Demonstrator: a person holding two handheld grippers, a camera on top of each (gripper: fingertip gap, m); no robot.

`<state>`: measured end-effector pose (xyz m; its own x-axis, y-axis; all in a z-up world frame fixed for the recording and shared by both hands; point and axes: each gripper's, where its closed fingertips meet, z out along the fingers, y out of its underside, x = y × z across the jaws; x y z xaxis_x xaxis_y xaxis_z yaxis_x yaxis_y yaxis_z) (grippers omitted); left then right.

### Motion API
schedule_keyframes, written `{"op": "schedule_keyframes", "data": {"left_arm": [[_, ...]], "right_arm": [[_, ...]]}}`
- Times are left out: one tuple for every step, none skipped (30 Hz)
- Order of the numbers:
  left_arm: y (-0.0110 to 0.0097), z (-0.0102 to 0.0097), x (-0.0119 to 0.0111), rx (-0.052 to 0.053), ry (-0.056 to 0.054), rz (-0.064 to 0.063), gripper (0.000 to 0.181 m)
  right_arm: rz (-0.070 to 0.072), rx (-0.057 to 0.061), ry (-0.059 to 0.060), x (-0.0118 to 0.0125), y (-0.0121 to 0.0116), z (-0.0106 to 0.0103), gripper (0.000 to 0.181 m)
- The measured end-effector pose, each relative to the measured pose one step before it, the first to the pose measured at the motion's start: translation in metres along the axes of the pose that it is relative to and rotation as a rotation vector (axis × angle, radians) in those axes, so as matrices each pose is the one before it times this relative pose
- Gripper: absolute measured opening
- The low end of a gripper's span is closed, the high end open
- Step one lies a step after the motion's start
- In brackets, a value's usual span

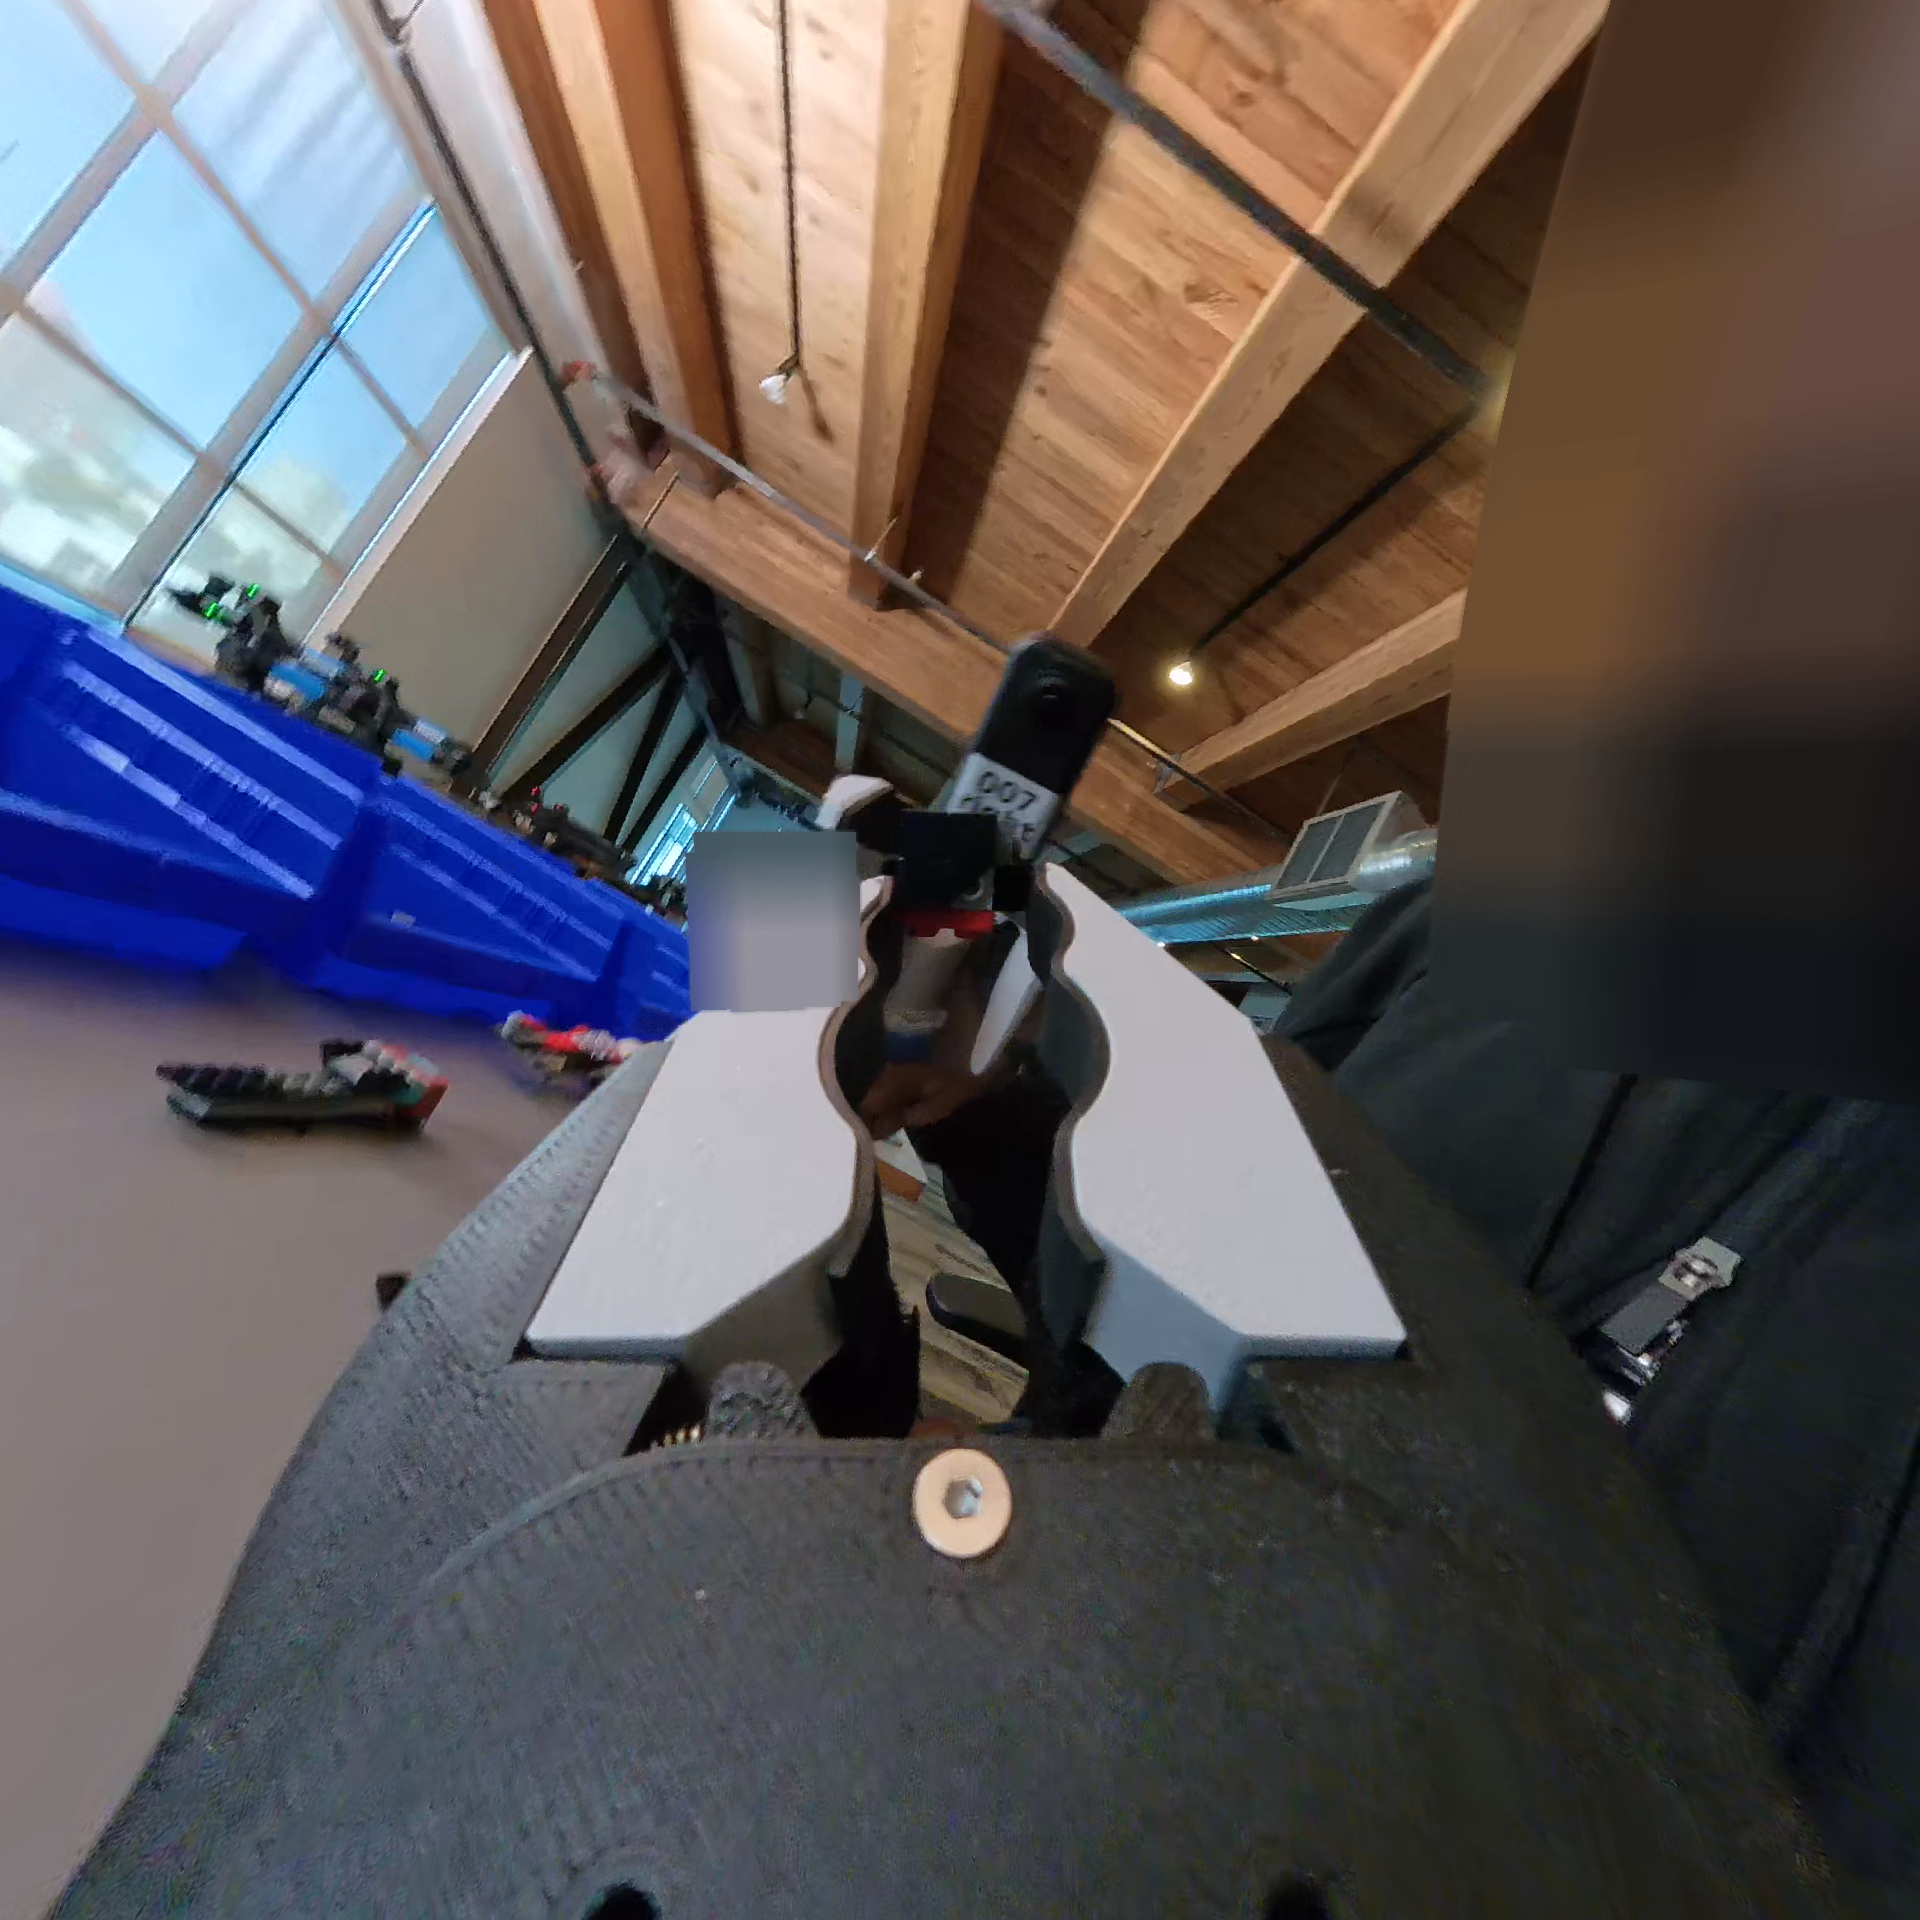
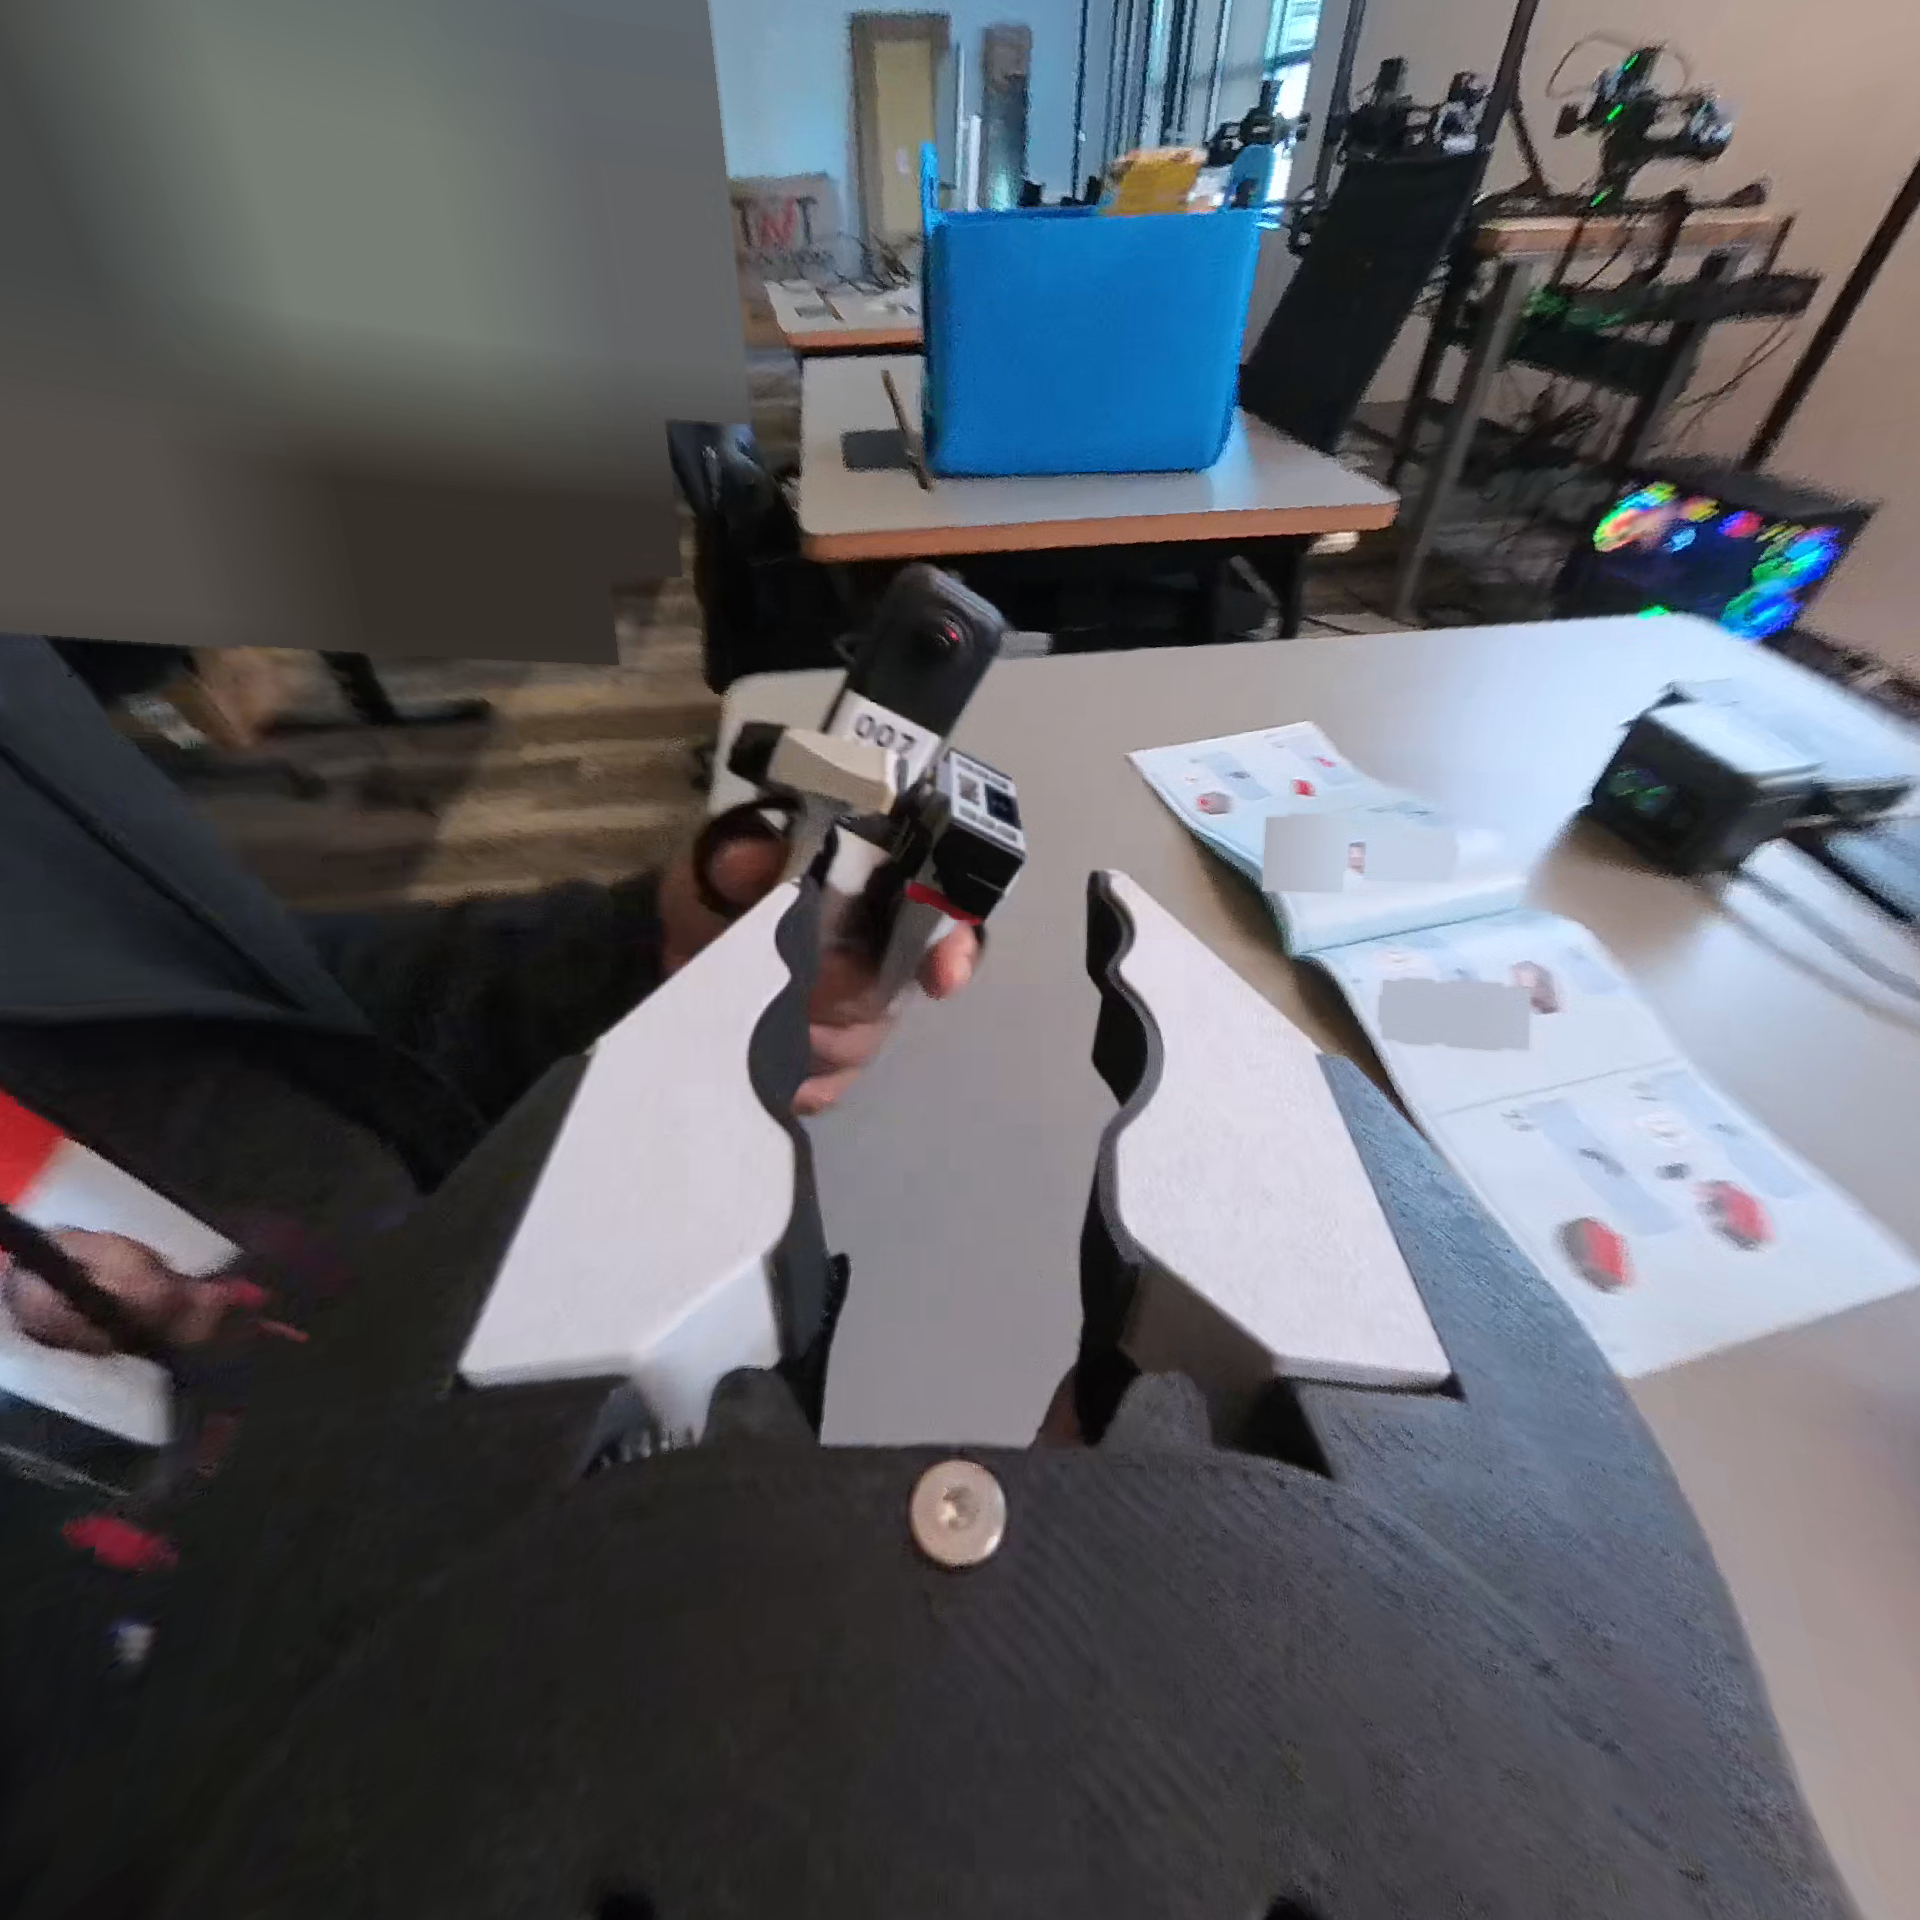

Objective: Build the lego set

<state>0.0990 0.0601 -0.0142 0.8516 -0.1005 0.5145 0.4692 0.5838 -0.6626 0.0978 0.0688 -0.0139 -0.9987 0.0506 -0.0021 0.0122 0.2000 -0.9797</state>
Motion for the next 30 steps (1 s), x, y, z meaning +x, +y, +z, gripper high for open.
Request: {"op": "schedule_keyframes", "data": {"left_arm": [[0.00297,-0.00065,-0.00658,-0.0171,-0.029,-0.0338,0.023],[0.00313,-0.00033,-0.00594,-0.0163,-0.0229,-0.0396,0.023],[0.00246,-0.00002,-0.00494,-0.0116,-0.0163,-0.0425,0.023],[0.00146,0.00024,-0.00428,-0.0054,-0.0122,-0.0416,0.023],[0.00133,0.00052,-0.00332,-0.0037,-0.0074,-0.0381,0.023],[0.00216,0.0008,-0.00302,-0.008,-0.0065,-0.0329,0.023],[0.00292,0.00112,-0.00395,-0.013,-0.0137,-0.0293,0.023],[0.00336,0.0013,-0.0047,-0.0156,-0.0188,-0.0217,0.023],[0.00316,0.0013,-0.00426,-0.0138,-0.0173,-0.0154,0.023],[0.00219,0.00127,-0.00313,-0.0096,-0.01,-0.0167,0.023],[0.00114,0.00114,-0.00155,-0.0041,-0.0031,-0.0144,0.023],[0.00056,0.00088,-0.00083,-0.0016,-0.0014,-0.0091,0.023],[0.00053,0.0007,-0.00104,-0.0014,-0.0036,-0.0073,0.023],[0.00012,0.00058,-0.00111,0.0011,-0.0045,-0.0068,0.022],[-0.00098,0.00034,-0.00121,0.0071,-0.0047,-0.0054,0.023],[-0.00152,0.00015,-0.00143,0.0108,-0.0058,-0.0052,0.023],[-0.00154,0.00006,-0.0012,0.0103,-0.0048,-0.0052,0.023],[-0.00157,-0.00003,-0.00115,0.0106,-0.0051,-0.0056,0.023],[-0.00166,0.00015,-0.00141,0.0103,-0.0076,-0.0055,0.024],[-0.00144,0.00016,-0.00146,0.0101,-0.0079,-0.0041,0.027],[-0.00124,0.00005,-0.00133,0.0084,-0.0062,-0.0045,0.029],[-0.00077,0.00021,-0.00141,0.0056,-0.0049,-0.0075,0.03],[-0.0007,0.00027,-0.00131,0.0052,-0.0038,-0.0088,0.032],[-0.00064,0.00035,-0.00106,0.0056,-0.0024,-0.0088,0.032],[-0.00037,0.00032,-0.00095,0.0044,-0.0015,-0.0082,0.032],[-0.00046,0.00041,-0.00078,0.0047,-0.0014,-0.0061,0.032],[-0.0005,0.00046,-0.00051,0.0055,-0.0007,-0.0045,0.032],[-0.0003,0.00038,-0.00036,0.0038,-0.0005,-0.0051,0.032],[0.00006,0.00033,-0.00045,0.0013,-0.001,-0.0038,0.032],[-0.00014,0.00024,-0.00042,0.0026,-0.0014,-0.0009,0.032]], "right_arm": [[-0.0705,-0.0153,0.0389,0.00464,0.00534,-0.00075,0.052],[-0.0731,-0.0158,0.0437,0.00461,0.00607,-0.00029,0.052],[-0.0617,-0.0146,0.0362,0.00317,0.00611,0.00027,0.052],[-0.0499,-0.0136,0.0207,0.00045,0.00589,0.00083,0.052],[-0.0417,-0.0108,0.0187,-0.00015,0.0051,0.00121,0.051],[-0.0318,-0.0108,0.0115,-0.00134,0.00467,0.00162,0.05],[-0.0236,-0.0068,0.0089,-0.00157,0.00345,0.00173,0.049],[-0.02,-0.0052,0.0116,-0.0006,0.00258,0.00145,0.047],[-0.0208,-0.005,0.016,0.0006,0.00204,0.00104,0.046],[-0.019,-0.0029,0.0092,0.00016,0.00148,0.00065,0.043],[-0.0106,-0.005,0.0082,0.00103,0.00166,0.0004,0.042],[-0.0041,-0.0054,0.0037,0.00081,0.00181,0.00034,0.039],[-0.0008,-0.0022,0.0009,0.00049,0.00136,-0.00003,0.034],[0.0012,-0.0035,0.0066,0.00138,0.00138,0.00007,0.028],[0.0009,-0.0055,0.0071,0.00092,0.00146,0.00042,0.026],[0.0035,-0.0032,0.0119,0.0011,0.00117,0.00075,0.025],[0.0064,-0.0013,0.0145,0.00127,0.00093,0.0008,0.025],[0.0121,0.0001,0.0186,0.0018,0.00068,0.00093,0.024],[0.0163,0.0044,0.0181,0.00158,0.00017,0.00076,0.024],[0.0176,0.0071,0.0164,0.00121,-0.00025,0.00058,0.024],[0.015,0.0041,0.0218,0.00187,0.00017,0.00073,0.024],[0.0085,-0.0008,0.0283,0.00259,0.00081,0.00079,0.024],[0.0021,-0.0023,0.0238,0.00194,0.00091,0.00071,0.023],[-0.0009,-0.0039,0.0228,0.0016,0.00101,0.00072,0.023],[-0.0031,-0.0049,0.0209,0.00151,0.00106,0.0006,0.023],[-0.0046,-0.0039,0.0139,0.00045,0.00073,0.00063,0.023],[-0.0039,-0.0028,0.0103,0.00001,0.00042,0.00057,0.023],[-0.0028,0.0003,0.0066,-0.0003,-0.00014,0.00039,0.023],[0.0009,0.0028,0.0054,-0.00041,-0.0005,0.00023,0.023],[0.0038,0.0006,0.0087,0.00046,-0.00026,0.00032,0.023]]}}
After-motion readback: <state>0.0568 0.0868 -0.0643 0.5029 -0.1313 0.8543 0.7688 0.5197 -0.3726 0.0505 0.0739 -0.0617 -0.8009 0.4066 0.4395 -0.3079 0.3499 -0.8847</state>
